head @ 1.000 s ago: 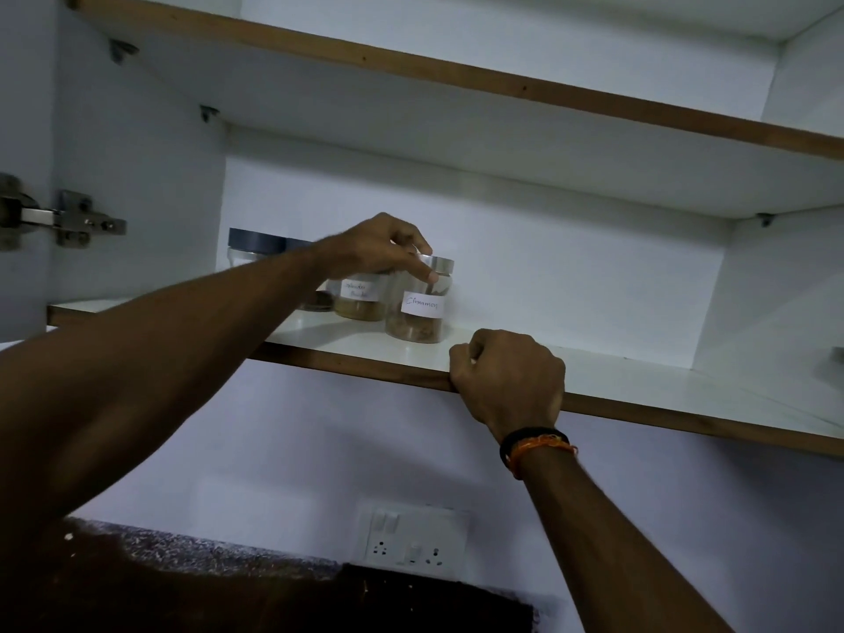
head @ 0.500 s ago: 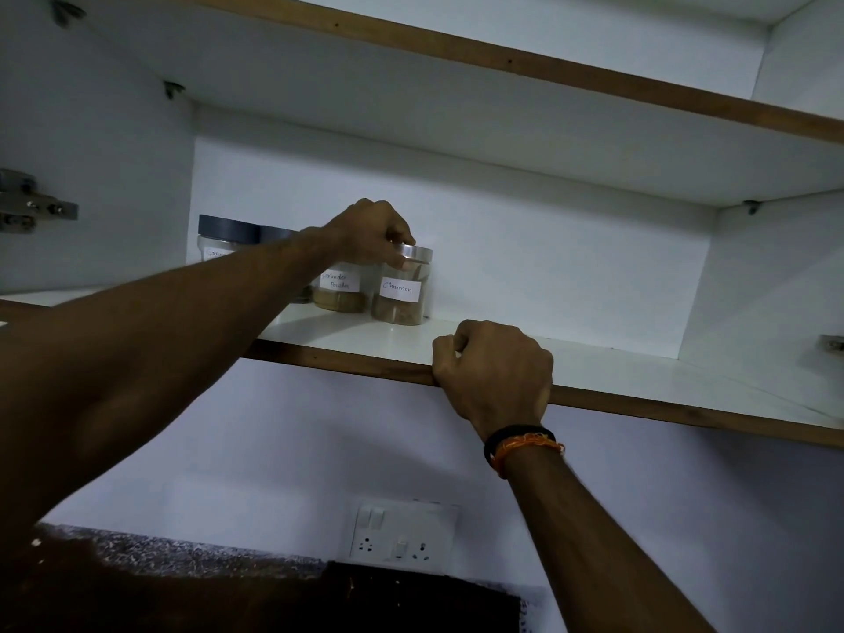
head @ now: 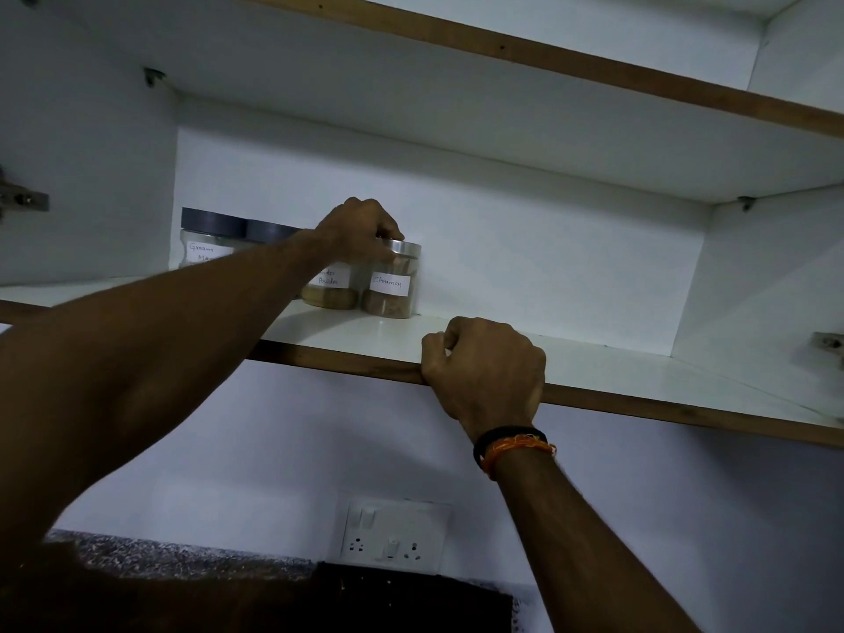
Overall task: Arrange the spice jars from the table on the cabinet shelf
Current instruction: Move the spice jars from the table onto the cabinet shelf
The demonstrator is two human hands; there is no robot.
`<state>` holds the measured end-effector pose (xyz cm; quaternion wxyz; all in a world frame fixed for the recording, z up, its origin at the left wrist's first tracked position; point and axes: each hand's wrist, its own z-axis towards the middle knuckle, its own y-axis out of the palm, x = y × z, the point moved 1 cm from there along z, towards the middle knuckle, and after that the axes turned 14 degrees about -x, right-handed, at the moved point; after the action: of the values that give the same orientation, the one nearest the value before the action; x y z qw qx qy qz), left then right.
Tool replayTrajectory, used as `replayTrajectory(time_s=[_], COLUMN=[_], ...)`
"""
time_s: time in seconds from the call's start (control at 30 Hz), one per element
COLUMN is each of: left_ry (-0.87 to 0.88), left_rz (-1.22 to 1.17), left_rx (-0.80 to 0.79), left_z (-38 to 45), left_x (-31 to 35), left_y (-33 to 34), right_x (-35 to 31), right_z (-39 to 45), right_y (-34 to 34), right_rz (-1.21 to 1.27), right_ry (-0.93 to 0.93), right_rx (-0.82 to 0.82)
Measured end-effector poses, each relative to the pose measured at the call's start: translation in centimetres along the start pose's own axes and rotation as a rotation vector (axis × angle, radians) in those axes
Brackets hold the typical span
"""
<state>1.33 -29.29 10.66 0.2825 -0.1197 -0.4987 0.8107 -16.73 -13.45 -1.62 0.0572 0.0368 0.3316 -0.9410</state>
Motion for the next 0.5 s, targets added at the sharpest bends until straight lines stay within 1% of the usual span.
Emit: replayTrajectory(time_s=[0.3, 0.4, 0.5], left_ry=[-0.027, -0.042, -0.025], left_rz=[0.004, -0.070, -0.096], left_rx=[-0.056, -0.028, -0.038], left_z=[-0.3, -1.2, -2.6], left_x=[0.4, 0.7, 1.2], left_y=[-0.5, -1.4, -2.9], right_x=[0.1, 0.0, 0.0], right_z=[0.1, 0.1, 0.2], right_y=[0.1, 0.1, -0.1], right_rz=[-0.001, -0.026, -0.045], right_ry=[0.009, 0.015, 0.028], right_rx=[-0.003, -0.014, -0.029])
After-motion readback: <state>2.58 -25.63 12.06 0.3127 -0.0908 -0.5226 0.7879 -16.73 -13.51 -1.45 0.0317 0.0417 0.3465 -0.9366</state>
